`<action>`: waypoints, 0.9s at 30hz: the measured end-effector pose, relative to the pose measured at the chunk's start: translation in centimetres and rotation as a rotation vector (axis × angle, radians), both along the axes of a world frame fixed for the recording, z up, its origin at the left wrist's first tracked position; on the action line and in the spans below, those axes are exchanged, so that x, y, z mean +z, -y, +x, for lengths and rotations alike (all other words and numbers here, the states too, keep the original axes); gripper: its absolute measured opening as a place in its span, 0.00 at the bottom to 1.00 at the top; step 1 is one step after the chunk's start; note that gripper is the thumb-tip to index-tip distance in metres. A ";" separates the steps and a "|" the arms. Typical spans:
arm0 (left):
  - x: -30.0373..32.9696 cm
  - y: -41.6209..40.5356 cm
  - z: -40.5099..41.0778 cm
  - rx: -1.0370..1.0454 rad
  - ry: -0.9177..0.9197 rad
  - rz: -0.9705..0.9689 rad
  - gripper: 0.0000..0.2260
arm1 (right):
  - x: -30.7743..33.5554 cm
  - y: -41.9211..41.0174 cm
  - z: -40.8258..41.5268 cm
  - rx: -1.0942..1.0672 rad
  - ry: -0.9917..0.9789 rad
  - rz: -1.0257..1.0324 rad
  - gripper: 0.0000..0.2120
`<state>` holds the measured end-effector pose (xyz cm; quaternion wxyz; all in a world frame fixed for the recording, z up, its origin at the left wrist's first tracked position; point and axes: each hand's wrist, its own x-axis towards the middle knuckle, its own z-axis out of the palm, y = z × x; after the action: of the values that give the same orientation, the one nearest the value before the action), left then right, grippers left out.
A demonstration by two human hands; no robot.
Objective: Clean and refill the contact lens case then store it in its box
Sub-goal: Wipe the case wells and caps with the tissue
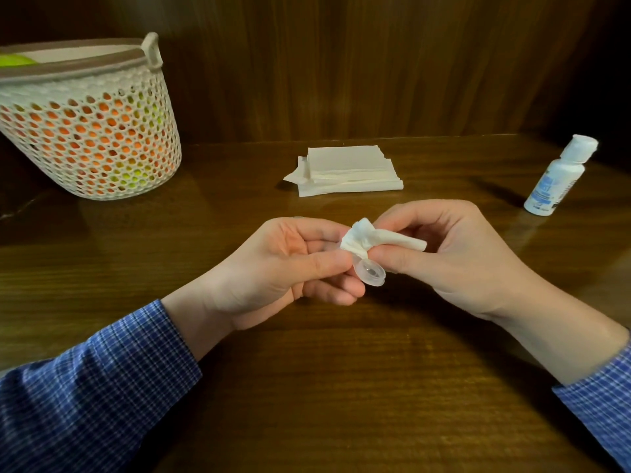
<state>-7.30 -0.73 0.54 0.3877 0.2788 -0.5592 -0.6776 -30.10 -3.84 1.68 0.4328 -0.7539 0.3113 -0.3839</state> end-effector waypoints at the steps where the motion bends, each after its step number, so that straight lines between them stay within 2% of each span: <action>1: 0.0 0.0 -0.1 0.001 -0.002 -0.002 0.14 | 0.1 0.0 -0.1 0.015 0.007 0.012 0.08; 5: 0.1 -0.1 -0.1 -0.020 0.001 0.025 0.13 | 0.1 -0.1 -0.3 0.060 0.074 0.013 0.09; 11: 0.4 0.0 0.3 -0.019 -0.016 0.060 0.13 | 0.6 -0.4 -0.4 0.035 -0.008 -0.123 0.10; 15: 1.0 0.3 0.8 0.163 -0.029 0.050 0.16 | 0.4 -0.3 -0.5 0.023 0.019 -0.064 0.11; 19: 1.1 0.0 0.3 0.373 0.171 -0.110 0.18 | 0.0 0.2 -0.1 -0.043 0.155 0.163 0.13; 22: 0.6 -0.3 -0.3 0.448 0.269 -0.209 0.12 | -0.3 0.2 0.5 -0.109 0.082 0.157 0.11; 25: 0.1 -0.5 -0.7 0.533 0.311 -0.227 0.10 | -0.5 0.2 0.7 -0.150 -0.011 0.151 0.07; 27: 0.1 -0.6 -0.7 0.580 0.340 -0.253 0.10 | -0.4 0.4 0.6 -0.108 -0.026 0.215 0.08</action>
<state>-8.01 -0.12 0.61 0.4968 0.4847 -0.5928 -0.4085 -29.54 -4.24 1.25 0.4859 -0.6901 0.3963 -0.3614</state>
